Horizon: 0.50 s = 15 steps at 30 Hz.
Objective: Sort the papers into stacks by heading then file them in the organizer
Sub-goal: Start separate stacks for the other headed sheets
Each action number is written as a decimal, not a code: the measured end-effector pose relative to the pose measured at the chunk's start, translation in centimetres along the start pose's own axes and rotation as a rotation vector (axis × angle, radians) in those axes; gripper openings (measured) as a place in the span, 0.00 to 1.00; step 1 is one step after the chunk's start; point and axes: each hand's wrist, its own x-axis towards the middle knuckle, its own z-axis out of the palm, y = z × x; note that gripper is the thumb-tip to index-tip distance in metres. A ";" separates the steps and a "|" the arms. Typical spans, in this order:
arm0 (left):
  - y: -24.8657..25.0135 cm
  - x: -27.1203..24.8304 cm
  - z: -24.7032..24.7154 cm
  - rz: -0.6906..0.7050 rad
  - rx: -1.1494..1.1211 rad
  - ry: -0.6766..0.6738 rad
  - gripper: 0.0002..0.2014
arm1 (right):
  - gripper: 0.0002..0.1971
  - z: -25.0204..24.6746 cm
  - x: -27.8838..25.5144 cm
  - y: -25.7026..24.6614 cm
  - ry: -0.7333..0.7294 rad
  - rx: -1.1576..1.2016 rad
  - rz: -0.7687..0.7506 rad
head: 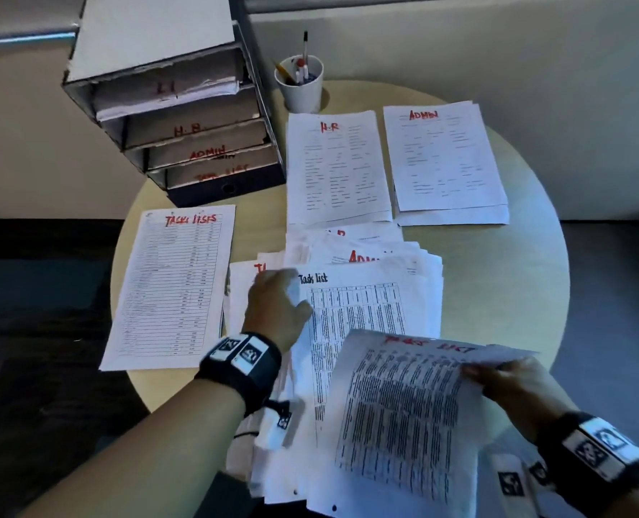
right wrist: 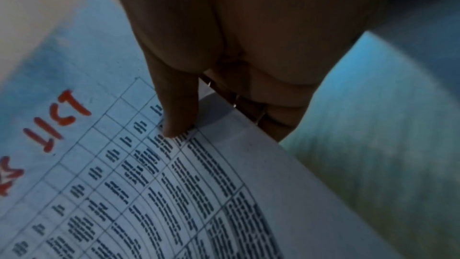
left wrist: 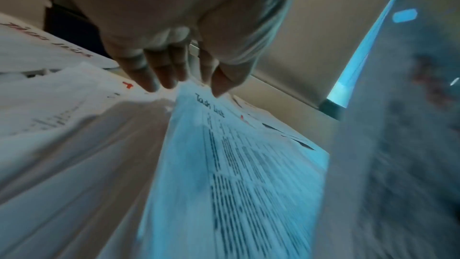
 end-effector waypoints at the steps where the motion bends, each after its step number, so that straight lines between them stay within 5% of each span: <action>1: 0.1 0.9 0.2 -0.067 0.002 0.020 0.37 | 0.10 -0.1 -0.2 0.2 0.013 -0.006 -0.003; 3: 0.5 2.3 0.6 -0.147 -0.008 -0.008 0.43 | 0.07 0.3 -0.2 0.1 0.023 0.032 -0.026; 7: 1.1 3.1 1.0 -0.171 -0.079 0.087 0.17 | 0.09 1.5 0.4 -0.1 -0.003 0.083 -0.064; 9: 0.9 2.7 0.7 -0.091 -0.126 0.121 0.14 | 0.09 1.5 0.8 -0.1 0.023 0.123 -0.090; 13: 1.9 -0.8 -1.6 0.128 -0.412 -0.083 0.12 | 0.21 0.6 0.9 -0.8 0.013 0.159 -0.141; 15: 2.7 -3.4 -2.8 0.217 -0.462 -0.251 0.13 | 0.11 0.2 1.3 -1.0 -0.006 0.172 -0.150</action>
